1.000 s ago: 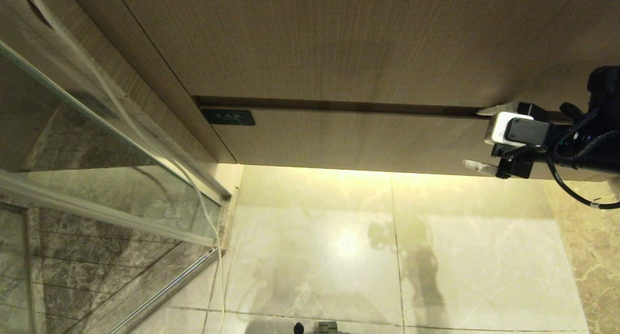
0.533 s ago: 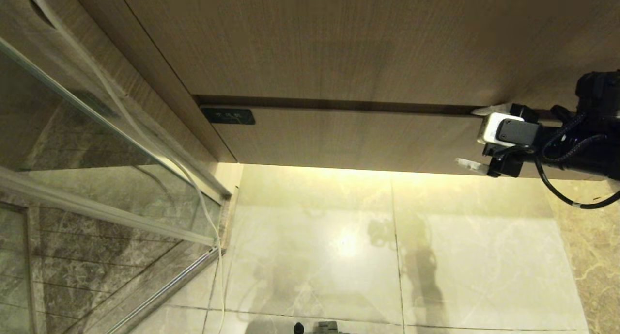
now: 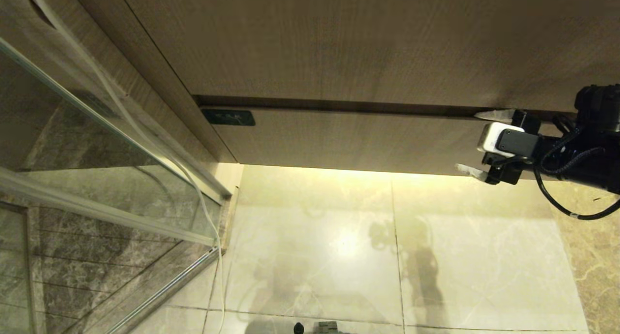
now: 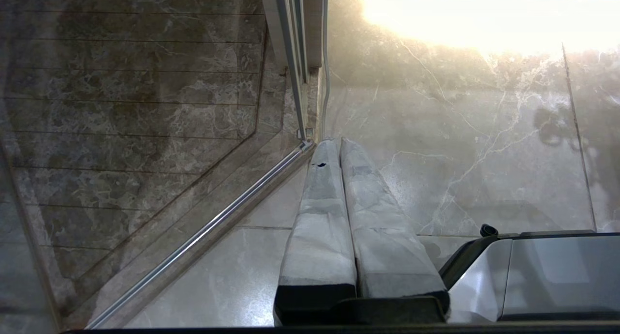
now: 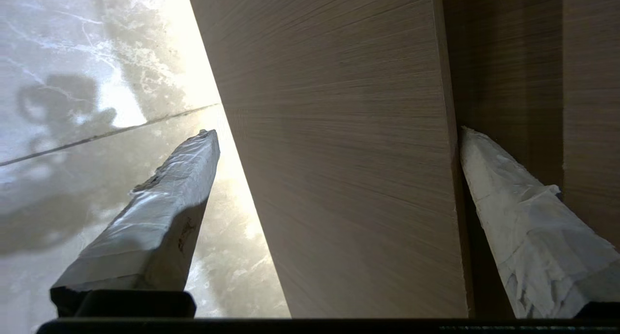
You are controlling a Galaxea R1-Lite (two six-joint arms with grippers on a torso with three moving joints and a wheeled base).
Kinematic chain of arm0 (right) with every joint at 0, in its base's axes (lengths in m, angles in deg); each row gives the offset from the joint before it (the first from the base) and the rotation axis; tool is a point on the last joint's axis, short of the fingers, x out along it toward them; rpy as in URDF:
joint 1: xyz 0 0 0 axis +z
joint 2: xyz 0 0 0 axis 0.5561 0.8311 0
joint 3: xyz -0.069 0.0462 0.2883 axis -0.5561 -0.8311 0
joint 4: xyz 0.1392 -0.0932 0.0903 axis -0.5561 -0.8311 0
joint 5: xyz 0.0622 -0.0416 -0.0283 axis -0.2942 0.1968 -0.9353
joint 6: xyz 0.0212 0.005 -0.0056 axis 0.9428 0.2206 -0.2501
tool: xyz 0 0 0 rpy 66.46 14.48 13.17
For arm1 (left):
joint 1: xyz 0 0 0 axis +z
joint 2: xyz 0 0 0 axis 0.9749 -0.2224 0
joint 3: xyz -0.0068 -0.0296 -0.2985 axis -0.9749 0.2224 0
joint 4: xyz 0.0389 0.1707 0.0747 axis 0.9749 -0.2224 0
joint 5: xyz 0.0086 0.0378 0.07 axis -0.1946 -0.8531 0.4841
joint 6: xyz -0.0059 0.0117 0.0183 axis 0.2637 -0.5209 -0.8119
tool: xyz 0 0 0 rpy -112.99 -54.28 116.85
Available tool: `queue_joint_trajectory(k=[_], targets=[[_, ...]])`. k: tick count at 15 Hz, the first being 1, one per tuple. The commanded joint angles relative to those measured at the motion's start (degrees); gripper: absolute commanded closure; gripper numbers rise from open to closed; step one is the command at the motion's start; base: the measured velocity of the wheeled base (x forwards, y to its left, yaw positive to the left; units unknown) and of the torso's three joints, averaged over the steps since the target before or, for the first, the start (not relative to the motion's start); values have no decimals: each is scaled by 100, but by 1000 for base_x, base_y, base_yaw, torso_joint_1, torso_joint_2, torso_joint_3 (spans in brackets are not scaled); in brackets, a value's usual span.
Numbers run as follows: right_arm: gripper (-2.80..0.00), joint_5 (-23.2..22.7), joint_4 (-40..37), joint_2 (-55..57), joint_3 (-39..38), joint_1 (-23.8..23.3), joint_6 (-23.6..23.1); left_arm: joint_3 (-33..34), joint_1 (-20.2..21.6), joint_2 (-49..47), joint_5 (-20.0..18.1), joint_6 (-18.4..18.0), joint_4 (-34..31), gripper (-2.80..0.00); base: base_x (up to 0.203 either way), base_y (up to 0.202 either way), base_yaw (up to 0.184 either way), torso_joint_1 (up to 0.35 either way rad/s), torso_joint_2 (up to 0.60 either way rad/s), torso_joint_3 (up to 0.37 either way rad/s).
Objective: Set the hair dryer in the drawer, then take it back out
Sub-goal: Pull open the drawer
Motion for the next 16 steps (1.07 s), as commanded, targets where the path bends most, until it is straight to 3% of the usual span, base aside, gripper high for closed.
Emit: queue_joint_trajectory(k=[1,4,8,12,16], targets=[[-280,-45,-392,-97,-126,5,77,-3,0,2,2,0,1,0,0,0,0,0,0,0],[-280,-13,-1265,-267,-73,3,176,3,0,2,2,0,2,0,0,0,0,0,0,0],[-280,48,-1572,-563,-198,-4,156,5,0,2,2,0,2,0,0,0,0,0,0,0],[-280,580,-2694,-1108,-301,-10,187,-4,0,2,2,0,2,0,0,0,0,0,0,0],[-280,1160,-3069,-1886,-730,-240,167,2,0,2,2,0,-2,0,0,0,0,0,0,0]])
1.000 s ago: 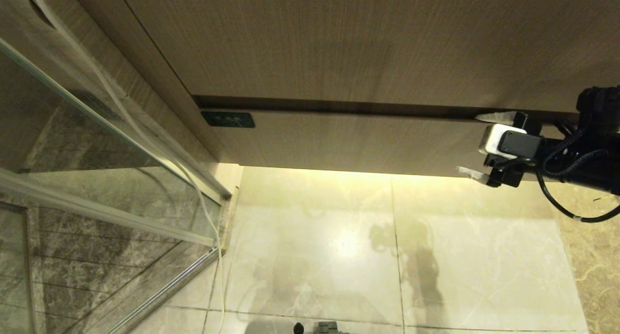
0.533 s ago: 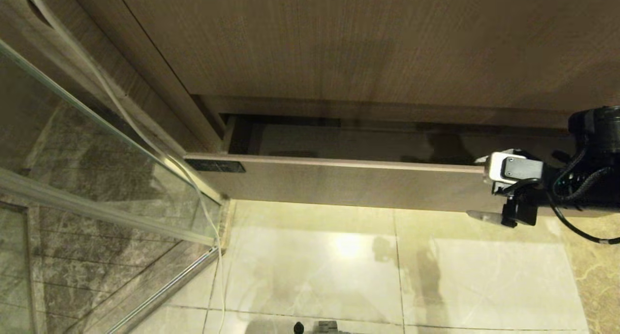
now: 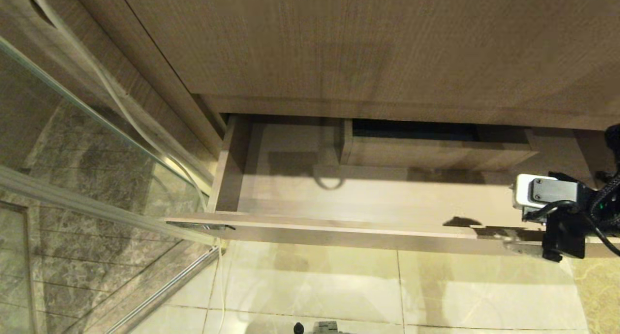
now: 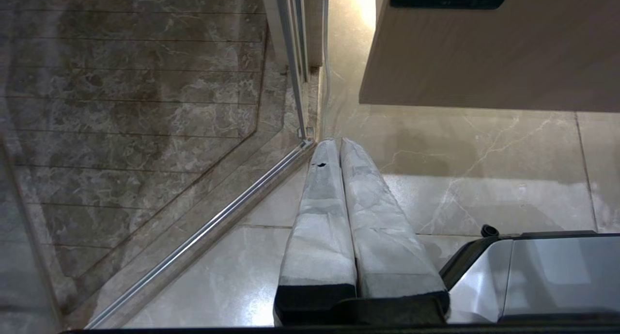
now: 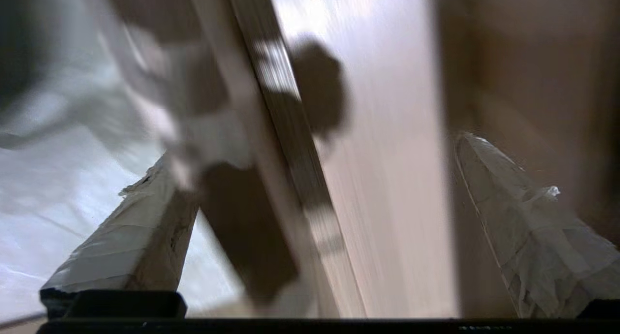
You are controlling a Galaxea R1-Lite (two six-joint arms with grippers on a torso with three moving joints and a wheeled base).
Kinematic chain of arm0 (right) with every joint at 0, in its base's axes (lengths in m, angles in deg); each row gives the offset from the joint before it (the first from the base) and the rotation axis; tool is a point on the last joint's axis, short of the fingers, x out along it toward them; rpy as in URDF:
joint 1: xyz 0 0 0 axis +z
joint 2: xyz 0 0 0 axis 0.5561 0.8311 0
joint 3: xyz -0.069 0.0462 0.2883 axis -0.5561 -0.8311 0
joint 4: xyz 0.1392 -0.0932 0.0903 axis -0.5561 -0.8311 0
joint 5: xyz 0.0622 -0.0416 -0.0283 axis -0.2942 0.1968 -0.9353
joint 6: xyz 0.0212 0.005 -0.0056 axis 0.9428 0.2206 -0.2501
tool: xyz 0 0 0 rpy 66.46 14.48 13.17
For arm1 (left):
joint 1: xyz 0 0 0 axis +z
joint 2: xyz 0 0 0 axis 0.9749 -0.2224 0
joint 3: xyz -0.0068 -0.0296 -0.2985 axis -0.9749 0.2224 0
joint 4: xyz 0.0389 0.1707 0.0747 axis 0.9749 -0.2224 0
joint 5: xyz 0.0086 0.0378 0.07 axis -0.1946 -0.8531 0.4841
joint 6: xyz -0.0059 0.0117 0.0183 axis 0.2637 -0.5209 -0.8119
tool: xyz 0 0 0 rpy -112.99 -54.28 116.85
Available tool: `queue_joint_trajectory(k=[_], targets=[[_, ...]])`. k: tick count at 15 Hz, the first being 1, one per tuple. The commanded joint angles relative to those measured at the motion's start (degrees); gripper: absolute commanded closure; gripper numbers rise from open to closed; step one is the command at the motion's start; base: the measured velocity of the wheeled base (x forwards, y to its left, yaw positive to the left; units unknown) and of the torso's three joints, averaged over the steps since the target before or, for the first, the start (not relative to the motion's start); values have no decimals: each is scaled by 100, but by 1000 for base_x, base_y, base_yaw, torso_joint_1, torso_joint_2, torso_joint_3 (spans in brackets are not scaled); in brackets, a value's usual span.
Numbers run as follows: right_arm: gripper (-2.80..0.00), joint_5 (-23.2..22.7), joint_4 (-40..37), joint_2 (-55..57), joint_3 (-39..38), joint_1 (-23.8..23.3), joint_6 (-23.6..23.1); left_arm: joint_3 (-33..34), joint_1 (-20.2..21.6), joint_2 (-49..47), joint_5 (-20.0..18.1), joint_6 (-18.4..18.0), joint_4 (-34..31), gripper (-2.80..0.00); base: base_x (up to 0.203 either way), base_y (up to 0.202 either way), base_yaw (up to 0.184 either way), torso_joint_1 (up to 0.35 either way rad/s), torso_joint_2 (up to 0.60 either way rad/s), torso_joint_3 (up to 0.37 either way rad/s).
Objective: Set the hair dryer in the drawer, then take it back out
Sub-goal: Pull open the drawer
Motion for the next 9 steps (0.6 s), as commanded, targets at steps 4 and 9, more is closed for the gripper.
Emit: queue_joint_trajectory(k=[4,9], targets=[[-280,908,-1506,-1897,-579,-68,-66,-4,0,2,0,0,1,0,0,0,0,0,0,0],[-280,1387,-3036,-3386,-808,-116,212,5,0,2,0,0,2,0,0,0,0,0,0,0]])
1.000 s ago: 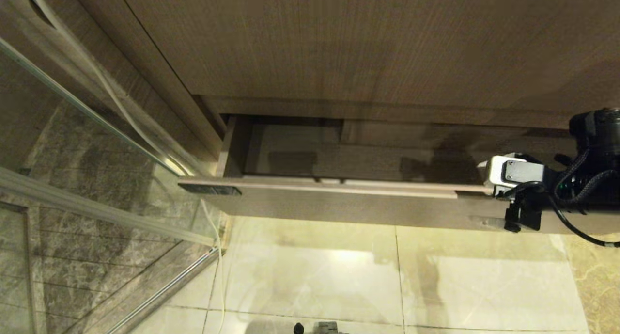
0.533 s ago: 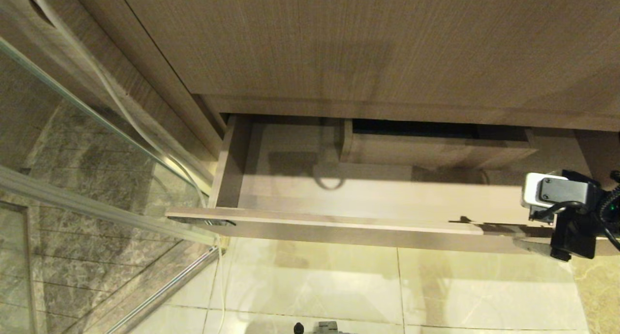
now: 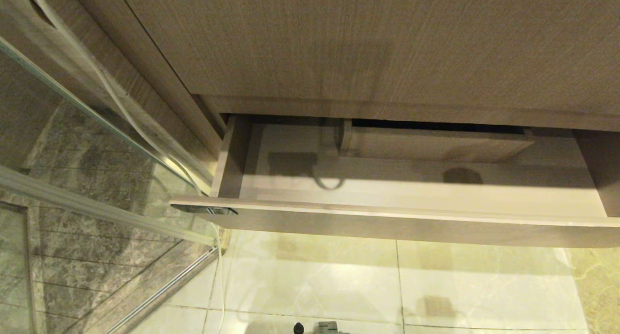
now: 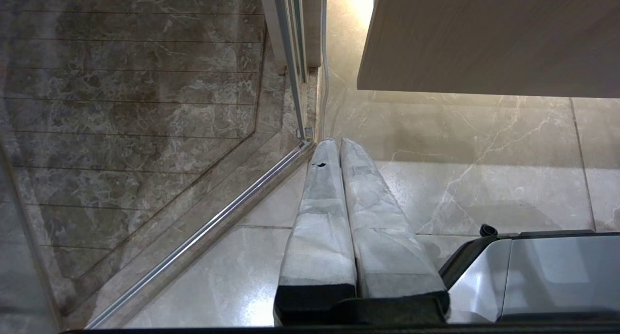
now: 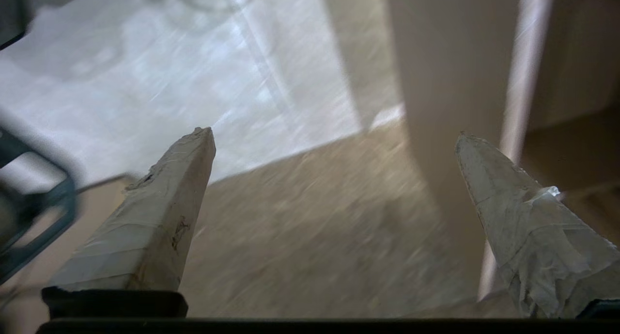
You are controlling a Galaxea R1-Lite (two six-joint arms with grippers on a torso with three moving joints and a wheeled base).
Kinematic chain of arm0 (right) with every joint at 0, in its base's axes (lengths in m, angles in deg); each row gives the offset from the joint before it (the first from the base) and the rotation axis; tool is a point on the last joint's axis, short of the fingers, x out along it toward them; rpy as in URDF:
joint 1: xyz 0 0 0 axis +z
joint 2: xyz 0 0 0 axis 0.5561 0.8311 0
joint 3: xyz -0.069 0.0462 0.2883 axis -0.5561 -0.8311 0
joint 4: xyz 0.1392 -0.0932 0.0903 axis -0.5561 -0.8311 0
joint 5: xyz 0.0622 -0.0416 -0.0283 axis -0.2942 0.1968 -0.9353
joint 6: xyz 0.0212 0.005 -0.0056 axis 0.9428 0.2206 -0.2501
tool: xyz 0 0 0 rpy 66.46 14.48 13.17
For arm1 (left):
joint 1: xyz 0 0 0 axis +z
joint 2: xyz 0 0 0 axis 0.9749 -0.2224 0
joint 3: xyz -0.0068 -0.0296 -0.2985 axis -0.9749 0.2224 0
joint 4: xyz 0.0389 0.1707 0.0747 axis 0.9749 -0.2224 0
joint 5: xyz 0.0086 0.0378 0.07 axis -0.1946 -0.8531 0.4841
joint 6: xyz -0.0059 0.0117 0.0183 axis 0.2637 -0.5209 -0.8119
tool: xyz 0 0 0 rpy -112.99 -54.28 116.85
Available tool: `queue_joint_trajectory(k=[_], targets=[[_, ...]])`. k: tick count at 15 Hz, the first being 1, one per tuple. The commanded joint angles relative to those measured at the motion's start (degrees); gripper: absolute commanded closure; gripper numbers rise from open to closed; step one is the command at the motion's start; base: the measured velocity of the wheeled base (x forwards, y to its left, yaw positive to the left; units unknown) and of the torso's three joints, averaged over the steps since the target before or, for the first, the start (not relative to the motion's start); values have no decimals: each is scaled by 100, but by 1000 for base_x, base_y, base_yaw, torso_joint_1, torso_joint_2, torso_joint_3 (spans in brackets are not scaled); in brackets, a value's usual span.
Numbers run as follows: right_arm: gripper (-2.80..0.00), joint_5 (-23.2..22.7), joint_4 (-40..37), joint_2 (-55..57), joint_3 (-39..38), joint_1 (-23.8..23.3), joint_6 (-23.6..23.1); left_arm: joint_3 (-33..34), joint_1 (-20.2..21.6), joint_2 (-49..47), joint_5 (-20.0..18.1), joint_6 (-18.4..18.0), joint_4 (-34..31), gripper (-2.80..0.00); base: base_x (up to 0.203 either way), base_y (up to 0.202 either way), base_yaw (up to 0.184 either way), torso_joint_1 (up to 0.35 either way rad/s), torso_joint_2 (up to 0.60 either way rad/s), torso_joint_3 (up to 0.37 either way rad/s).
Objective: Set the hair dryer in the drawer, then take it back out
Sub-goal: Pull open the drawer
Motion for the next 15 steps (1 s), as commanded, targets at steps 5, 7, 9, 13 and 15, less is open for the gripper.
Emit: queue_joint_trajectory(k=[5,7,9,13,15], targets=[[-280,81,-66,-627,238,-83,629,-4,0,2,0,-2,-1,0,0,0,0,0,0,0],[-280,34,-90,-597,507,-230,606,2,0,2,0,-2,-3,0,0,0,0,0,0,0],[0,44,-129,-497,649,-269,823,4,0,2,0,-2,-5,0,0,0,0,0,0,0],[0,405,-70,-469,714,-416,1587,-4,0,2,0,-2,2,0,0,0,0,0,0,0],[0,592,-128,-419,779,-442,1991,-2,0,2,0,-2,-1,0,0,0,0,0,0,0]])
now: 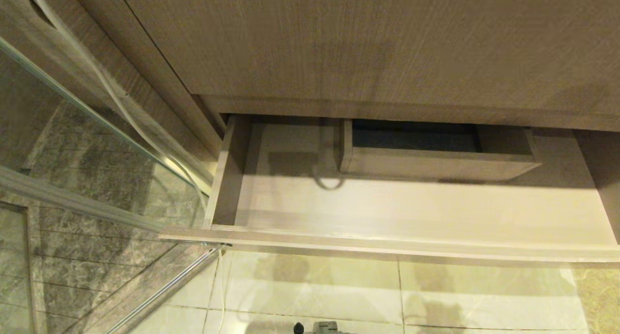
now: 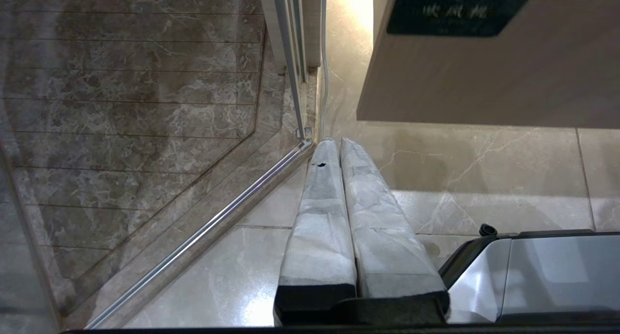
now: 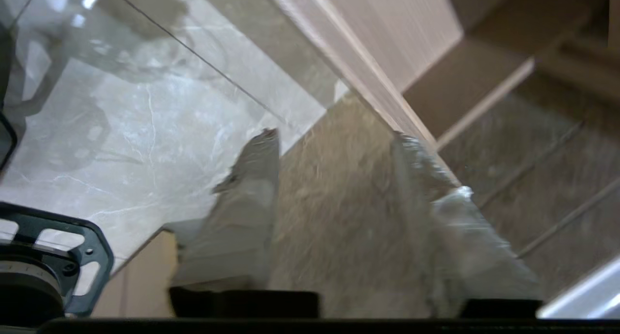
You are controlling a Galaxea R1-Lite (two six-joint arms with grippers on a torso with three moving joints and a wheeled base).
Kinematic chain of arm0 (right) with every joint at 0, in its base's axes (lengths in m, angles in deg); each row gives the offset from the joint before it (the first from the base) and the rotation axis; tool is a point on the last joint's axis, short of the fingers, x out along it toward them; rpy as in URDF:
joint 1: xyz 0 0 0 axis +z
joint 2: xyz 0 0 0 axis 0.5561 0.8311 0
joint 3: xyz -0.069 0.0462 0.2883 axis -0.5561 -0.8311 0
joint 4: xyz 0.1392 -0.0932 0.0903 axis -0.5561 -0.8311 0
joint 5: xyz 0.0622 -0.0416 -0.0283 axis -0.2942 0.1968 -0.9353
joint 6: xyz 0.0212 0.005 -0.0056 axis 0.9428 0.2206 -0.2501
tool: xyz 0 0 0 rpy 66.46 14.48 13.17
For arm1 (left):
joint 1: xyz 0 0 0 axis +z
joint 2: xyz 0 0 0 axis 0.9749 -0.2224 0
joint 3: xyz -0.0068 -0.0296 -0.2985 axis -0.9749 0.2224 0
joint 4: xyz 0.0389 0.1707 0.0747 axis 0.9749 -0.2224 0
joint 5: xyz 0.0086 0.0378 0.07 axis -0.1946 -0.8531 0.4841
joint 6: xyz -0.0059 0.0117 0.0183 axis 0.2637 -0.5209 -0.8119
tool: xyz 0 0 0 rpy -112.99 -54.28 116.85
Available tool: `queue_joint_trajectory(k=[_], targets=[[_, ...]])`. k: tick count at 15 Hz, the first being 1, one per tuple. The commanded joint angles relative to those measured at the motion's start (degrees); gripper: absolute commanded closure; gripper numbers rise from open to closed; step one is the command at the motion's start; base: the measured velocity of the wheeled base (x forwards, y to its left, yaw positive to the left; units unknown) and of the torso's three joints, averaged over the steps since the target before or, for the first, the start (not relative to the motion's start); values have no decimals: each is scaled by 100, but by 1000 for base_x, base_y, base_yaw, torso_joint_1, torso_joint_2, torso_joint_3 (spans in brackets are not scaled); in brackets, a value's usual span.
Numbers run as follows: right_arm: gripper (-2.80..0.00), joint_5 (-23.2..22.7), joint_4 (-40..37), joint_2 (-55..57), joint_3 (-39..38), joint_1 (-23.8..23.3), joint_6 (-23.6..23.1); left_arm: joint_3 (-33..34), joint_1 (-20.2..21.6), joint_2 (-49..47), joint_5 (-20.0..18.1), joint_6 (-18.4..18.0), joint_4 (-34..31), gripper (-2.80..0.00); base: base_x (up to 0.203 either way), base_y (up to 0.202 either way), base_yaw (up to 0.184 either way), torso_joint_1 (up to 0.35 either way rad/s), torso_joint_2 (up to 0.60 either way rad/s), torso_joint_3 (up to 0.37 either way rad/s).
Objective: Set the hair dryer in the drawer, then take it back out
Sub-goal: Pull open the drawer
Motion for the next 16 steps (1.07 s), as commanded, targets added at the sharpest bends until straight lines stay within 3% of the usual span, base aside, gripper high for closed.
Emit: queue_joint_trajectory(k=[1,4,10,14,16], targets=[[0,40,-35,86,75,-102,416,-4,0,2,0,-1,-4,0,0,0,0,0,0,0],[0,57,-37,48,66,-221,1207,-4,0,2,0,-1,3,0,0,0,0,0,0,0],[0,6,81,-153,-437,-254,2083,-3,0,2,0,-1,3,0,0,0,0,0,0,0],[0,6,1436,-224,-1279,-216,3130,5,0,2,0,-1,-4,0,0,0,0,0,0,0],[0,6,1611,-257,-1388,-137,3247,-4,0,2,0,-1,-6,0,0,0,0,0,0,0]])
